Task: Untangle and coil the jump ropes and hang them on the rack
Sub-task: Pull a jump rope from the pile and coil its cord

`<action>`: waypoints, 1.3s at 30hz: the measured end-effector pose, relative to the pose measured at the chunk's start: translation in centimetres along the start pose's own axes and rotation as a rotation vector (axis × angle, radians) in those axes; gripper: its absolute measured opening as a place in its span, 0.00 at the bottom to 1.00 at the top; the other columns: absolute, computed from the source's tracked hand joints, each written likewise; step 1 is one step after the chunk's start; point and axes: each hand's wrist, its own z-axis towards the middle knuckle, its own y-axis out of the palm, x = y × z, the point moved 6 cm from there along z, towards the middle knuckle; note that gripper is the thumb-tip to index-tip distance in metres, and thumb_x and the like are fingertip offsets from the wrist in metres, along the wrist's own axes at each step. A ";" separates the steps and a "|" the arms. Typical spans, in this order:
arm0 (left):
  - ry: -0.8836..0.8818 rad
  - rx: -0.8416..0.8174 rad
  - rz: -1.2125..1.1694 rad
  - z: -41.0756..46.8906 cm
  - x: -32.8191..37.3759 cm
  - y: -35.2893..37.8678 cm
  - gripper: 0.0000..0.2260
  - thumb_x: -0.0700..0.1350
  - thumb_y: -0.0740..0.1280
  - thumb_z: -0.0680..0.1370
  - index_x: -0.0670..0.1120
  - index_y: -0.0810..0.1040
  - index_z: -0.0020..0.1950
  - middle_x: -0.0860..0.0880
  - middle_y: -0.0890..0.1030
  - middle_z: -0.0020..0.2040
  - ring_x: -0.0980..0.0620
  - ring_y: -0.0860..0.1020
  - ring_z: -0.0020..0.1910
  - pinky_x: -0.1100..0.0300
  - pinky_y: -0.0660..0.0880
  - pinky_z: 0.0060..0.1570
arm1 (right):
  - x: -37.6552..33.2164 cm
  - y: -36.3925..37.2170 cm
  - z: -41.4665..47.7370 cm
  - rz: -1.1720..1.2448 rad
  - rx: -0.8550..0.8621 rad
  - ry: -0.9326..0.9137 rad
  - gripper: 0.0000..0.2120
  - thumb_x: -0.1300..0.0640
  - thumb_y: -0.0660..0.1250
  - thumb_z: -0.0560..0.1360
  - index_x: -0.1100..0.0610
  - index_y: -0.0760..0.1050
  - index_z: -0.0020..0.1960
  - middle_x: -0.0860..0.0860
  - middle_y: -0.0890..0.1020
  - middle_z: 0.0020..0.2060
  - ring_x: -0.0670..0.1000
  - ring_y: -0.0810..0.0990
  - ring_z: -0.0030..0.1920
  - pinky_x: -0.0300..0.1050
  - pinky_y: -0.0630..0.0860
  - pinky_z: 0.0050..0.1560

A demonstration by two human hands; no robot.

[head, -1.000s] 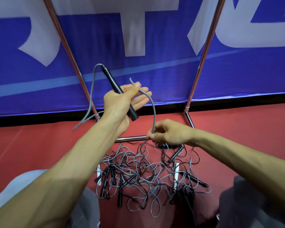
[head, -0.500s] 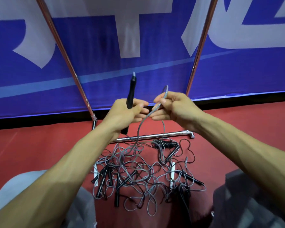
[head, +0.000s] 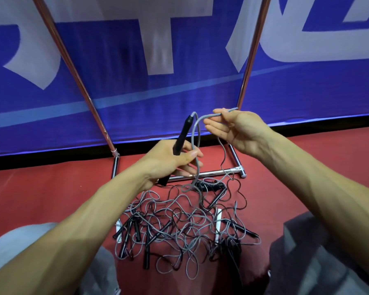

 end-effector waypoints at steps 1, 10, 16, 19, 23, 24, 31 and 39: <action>0.008 0.057 -0.029 0.1 0.1 -0.3 0.06 0.42 0.64 0.81 0.44 0.80 0.49 0.43 0.86 0.46 0.46 0.85 0.45 0.58 0.81 0.46 | 0.2 -0.1 0.1 -0.010 -0.005 0.011 0.11 0.61 0.54 0.83 0.66 0.72 0.49 0.61 0.80 0.40 0.54 0.85 0.35 0.45 0.83 0.39; 0.143 0.348 -0.466 -0.2 2.0 -3.1 0.07 0.42 0.63 0.82 0.41 0.78 0.48 0.43 0.85 0.44 0.45 0.85 0.41 0.59 0.82 0.41 | 4.5 1.7 -0.5 -0.733 -0.313 0.116 0.15 0.74 0.58 0.74 0.61 0.78 0.51 0.57 0.83 0.49 0.53 0.81 0.49 0.48 0.77 0.55; 0.173 0.416 -0.684 -0.6 2.6 -4.9 0.06 0.42 0.63 0.82 0.40 0.77 0.51 0.43 0.85 0.45 0.45 0.85 0.42 0.58 0.82 0.42 | 7.5 2.8 -1.6 -1.130 -0.586 0.043 0.11 0.69 0.68 0.74 0.60 0.79 0.54 0.47 0.81 0.46 0.38 0.78 0.43 0.31 0.75 0.49; 0.169 0.451 -0.737 -0.8 2.5 -5.8 0.06 0.42 0.63 0.82 0.40 0.77 0.52 0.44 0.86 0.44 0.46 0.85 0.42 0.58 0.82 0.42 | 7.2 2.8 -1.2 -1.208 -0.519 -0.078 0.06 0.67 0.68 0.74 0.59 0.80 0.49 0.51 0.81 0.44 0.39 0.78 0.38 0.31 0.76 0.43; 0.101 0.434 -0.748 -0.4 1.7 -5.7 0.08 0.41 0.62 0.82 0.37 0.77 0.54 0.40 0.85 0.46 0.46 0.85 0.43 0.58 0.82 0.43 | 6.6 2.5 -1.2 -0.971 -0.477 0.091 0.11 0.70 0.64 0.76 0.57 0.80 0.45 0.54 0.80 0.38 0.53 0.82 0.38 0.45 0.81 0.38; 0.072 0.428 -0.726 -0.2 1.5 -5.5 0.08 0.41 0.62 0.82 0.37 0.78 0.54 0.39 0.85 0.47 0.46 0.85 0.44 0.58 0.82 0.44 | 6.1 2.5 -1.2 -0.928 -0.472 0.094 0.11 0.70 0.64 0.76 0.58 0.80 0.47 0.54 0.81 0.38 0.54 0.82 0.38 0.47 0.82 0.38; -0.028 0.401 -0.118 0.1 0.7 -4.9 0.06 0.41 0.65 0.80 0.46 0.81 0.52 0.47 0.85 0.51 0.49 0.83 0.52 0.58 0.75 0.53 | 1.7 1.7 -1.0 -0.536 -0.329 0.113 0.10 0.68 0.62 0.77 0.59 0.78 0.53 0.50 0.82 0.36 0.47 0.83 0.34 0.41 0.81 0.34; -0.164 -0.053 -0.104 -0.4 0.4 -0.8 0.10 0.46 0.63 0.81 0.42 0.81 0.53 0.43 0.86 0.49 0.47 0.84 0.47 0.55 0.79 0.53 | -0.2 0.1 -0.1 -0.130 -0.126 0.113 0.06 0.68 0.61 0.78 0.65 0.76 0.51 0.54 0.84 0.36 0.47 0.85 0.36 0.38 0.80 0.35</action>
